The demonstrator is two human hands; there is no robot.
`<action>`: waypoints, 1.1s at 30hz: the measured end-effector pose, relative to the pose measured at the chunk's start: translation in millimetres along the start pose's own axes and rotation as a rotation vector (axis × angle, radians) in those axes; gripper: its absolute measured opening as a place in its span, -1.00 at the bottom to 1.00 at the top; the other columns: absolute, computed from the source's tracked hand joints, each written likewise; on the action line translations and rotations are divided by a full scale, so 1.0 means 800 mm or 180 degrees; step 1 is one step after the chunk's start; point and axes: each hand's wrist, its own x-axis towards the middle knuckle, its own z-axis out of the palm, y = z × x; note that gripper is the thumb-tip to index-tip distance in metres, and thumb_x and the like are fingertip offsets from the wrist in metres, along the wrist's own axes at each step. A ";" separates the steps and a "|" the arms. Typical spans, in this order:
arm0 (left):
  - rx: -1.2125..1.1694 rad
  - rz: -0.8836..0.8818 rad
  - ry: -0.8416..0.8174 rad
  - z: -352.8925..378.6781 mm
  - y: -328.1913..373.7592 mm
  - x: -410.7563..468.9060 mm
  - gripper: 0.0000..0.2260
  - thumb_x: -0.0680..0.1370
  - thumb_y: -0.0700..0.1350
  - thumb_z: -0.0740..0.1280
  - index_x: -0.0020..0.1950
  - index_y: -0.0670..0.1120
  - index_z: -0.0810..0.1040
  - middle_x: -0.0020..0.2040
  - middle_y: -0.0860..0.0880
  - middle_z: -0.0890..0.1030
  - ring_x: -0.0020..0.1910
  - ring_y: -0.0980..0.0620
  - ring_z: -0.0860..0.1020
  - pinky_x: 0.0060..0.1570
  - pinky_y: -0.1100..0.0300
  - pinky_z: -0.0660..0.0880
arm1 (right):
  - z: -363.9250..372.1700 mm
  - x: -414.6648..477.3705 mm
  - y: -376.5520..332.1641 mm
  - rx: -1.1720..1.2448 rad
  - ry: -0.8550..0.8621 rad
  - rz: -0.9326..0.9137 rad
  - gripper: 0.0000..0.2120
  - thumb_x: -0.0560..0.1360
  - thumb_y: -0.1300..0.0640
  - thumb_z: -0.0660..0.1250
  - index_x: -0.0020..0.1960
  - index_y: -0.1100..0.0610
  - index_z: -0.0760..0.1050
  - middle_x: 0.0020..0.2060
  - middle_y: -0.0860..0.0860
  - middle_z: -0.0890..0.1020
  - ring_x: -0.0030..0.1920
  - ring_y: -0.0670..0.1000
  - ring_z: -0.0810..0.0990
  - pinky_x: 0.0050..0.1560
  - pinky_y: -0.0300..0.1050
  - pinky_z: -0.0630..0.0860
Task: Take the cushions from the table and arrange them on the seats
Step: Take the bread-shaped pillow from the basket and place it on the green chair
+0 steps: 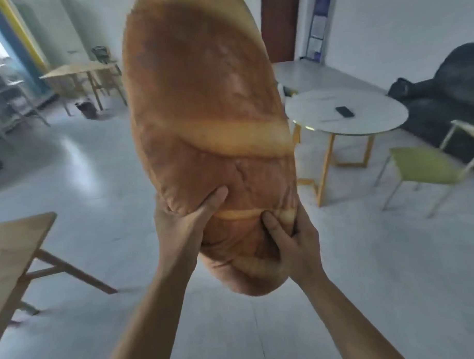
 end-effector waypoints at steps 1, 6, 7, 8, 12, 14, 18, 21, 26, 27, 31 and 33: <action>0.0037 -0.0047 -0.0107 0.028 -0.011 0.005 -0.09 0.04 0.31 0.67 0.29 -0.06 0.60 0.18 0.00 0.71 0.15 0.09 0.69 0.12 0.09 0.63 | -0.023 0.011 0.009 -0.0012 0.0120 0.0019 -0.45 0.38 -0.34 0.40 0.34 -0.27 0.47 0.10 -0.35 0.67 0.15 -0.30 0.61 0.22 -0.08 0.59; -0.0014 -0.0341 -0.0490 0.158 -0.066 0.035 -0.02 0.02 0.33 0.68 0.35 -0.05 0.54 0.25 -0.02 0.67 0.21 0.08 0.66 0.19 0.08 0.61 | -0.099 0.076 0.069 -0.0049 0.0518 0.0064 -0.41 0.45 -0.27 0.40 0.43 -0.11 0.47 0.19 -0.26 0.66 0.23 -0.20 0.61 0.26 -0.02 0.57; -0.0067 -0.0415 -0.0585 0.184 -0.078 0.044 -0.13 0.06 0.26 0.68 0.30 -0.02 0.58 0.19 0.03 0.71 0.18 0.11 0.67 0.14 0.14 0.62 | -0.112 0.093 0.081 -0.0075 0.0561 0.0083 -0.41 0.46 -0.27 0.40 0.44 -0.10 0.46 0.20 -0.25 0.66 0.24 -0.20 0.61 0.27 -0.04 0.56; -0.0145 -0.0474 -0.0668 0.212 -0.090 0.054 -0.24 0.08 0.20 0.67 0.24 0.02 0.61 0.12 0.09 0.74 0.14 0.14 0.69 0.09 0.19 0.62 | -0.124 0.113 0.092 -0.0099 0.0608 0.0092 -0.41 0.46 -0.26 0.39 0.44 -0.09 0.46 0.20 -0.26 0.66 0.24 -0.21 0.61 0.27 -0.07 0.56; -0.0504 -0.0665 -0.0905 0.337 -0.126 0.109 -0.26 0.13 0.14 0.65 0.28 0.00 0.60 0.12 0.11 0.74 0.13 0.14 0.70 0.13 0.13 0.62 | -0.183 0.210 0.125 -0.0266 0.0866 0.0140 -0.50 0.51 -0.18 0.40 0.41 -0.07 0.50 0.18 -0.29 0.66 0.23 -0.25 0.60 0.26 -0.18 0.54; -0.0654 -0.0671 -0.1130 0.407 -0.129 0.138 -0.22 0.17 0.14 0.66 0.35 -0.02 0.57 0.17 0.10 0.73 0.17 0.13 0.69 0.16 0.12 0.63 | -0.222 0.264 0.131 -0.0378 0.1038 0.0211 -0.55 0.52 -0.16 0.39 0.38 -0.11 0.52 0.16 -0.30 0.66 0.22 -0.26 0.60 0.27 -0.13 0.55; -0.0833 -0.0550 -0.1790 0.550 -0.128 0.173 -0.26 0.28 0.11 0.63 0.41 0.01 0.49 0.27 0.09 0.68 0.26 0.12 0.64 0.19 0.19 0.60 | -0.309 0.345 0.140 -0.0556 0.1591 0.0222 -0.57 0.53 -0.15 0.37 0.38 -0.16 0.51 0.20 -0.27 0.66 0.26 -0.23 0.59 0.32 -0.06 0.52; -0.0850 -0.0599 -0.2345 0.662 -0.134 0.177 -0.27 0.28 0.10 0.62 0.40 0.02 0.49 0.26 0.10 0.68 0.25 0.14 0.64 0.20 0.18 0.59 | -0.382 0.381 0.159 -0.0656 0.2154 0.0265 -0.55 0.52 -0.14 0.36 0.39 -0.10 0.52 0.20 -0.23 0.66 0.25 -0.23 0.59 0.30 -0.09 0.52; -0.0793 -0.0646 -0.3012 0.841 -0.167 0.168 -0.25 0.27 0.13 0.61 0.40 0.02 0.48 0.25 0.10 0.68 0.22 0.16 0.65 0.14 0.26 0.61 | -0.505 0.448 0.223 -0.0573 0.2727 0.0524 -0.57 0.51 -0.20 0.32 0.37 -0.23 0.50 0.14 -0.39 0.63 0.18 -0.39 0.56 0.18 -0.36 0.49; -0.0772 -0.0685 -0.3084 0.877 -0.177 0.168 -0.24 0.27 0.14 0.61 0.41 0.02 0.47 0.27 0.10 0.67 0.23 0.16 0.65 0.17 0.23 0.61 | -0.530 0.467 0.240 -0.0559 0.2803 0.0563 -0.54 0.51 -0.22 0.32 0.40 -0.19 0.50 0.15 -0.38 0.62 0.17 -0.40 0.55 0.18 -0.33 0.48; -0.0725 -0.0847 -0.3184 1.023 -0.203 0.172 -0.19 0.27 0.18 0.62 0.45 0.05 0.42 0.32 0.08 0.64 0.27 0.11 0.63 0.29 0.03 0.58 | -0.636 0.556 0.290 -0.0444 0.2843 0.0681 -0.53 0.54 -0.23 0.32 0.42 -0.13 0.50 0.10 -0.42 0.61 0.09 -0.49 0.53 0.16 -0.32 0.46; -0.0736 -0.0940 -0.3189 1.088 -0.205 0.182 -0.18 0.25 0.22 0.63 0.45 0.10 0.42 0.32 0.11 0.64 0.28 0.12 0.63 0.30 0.02 0.57 | -0.688 0.604 0.301 -0.0392 0.2812 0.0758 -0.52 0.54 -0.22 0.30 0.43 -0.13 0.50 0.03 -0.51 0.60 0.07 -0.50 0.53 0.11 -0.37 0.44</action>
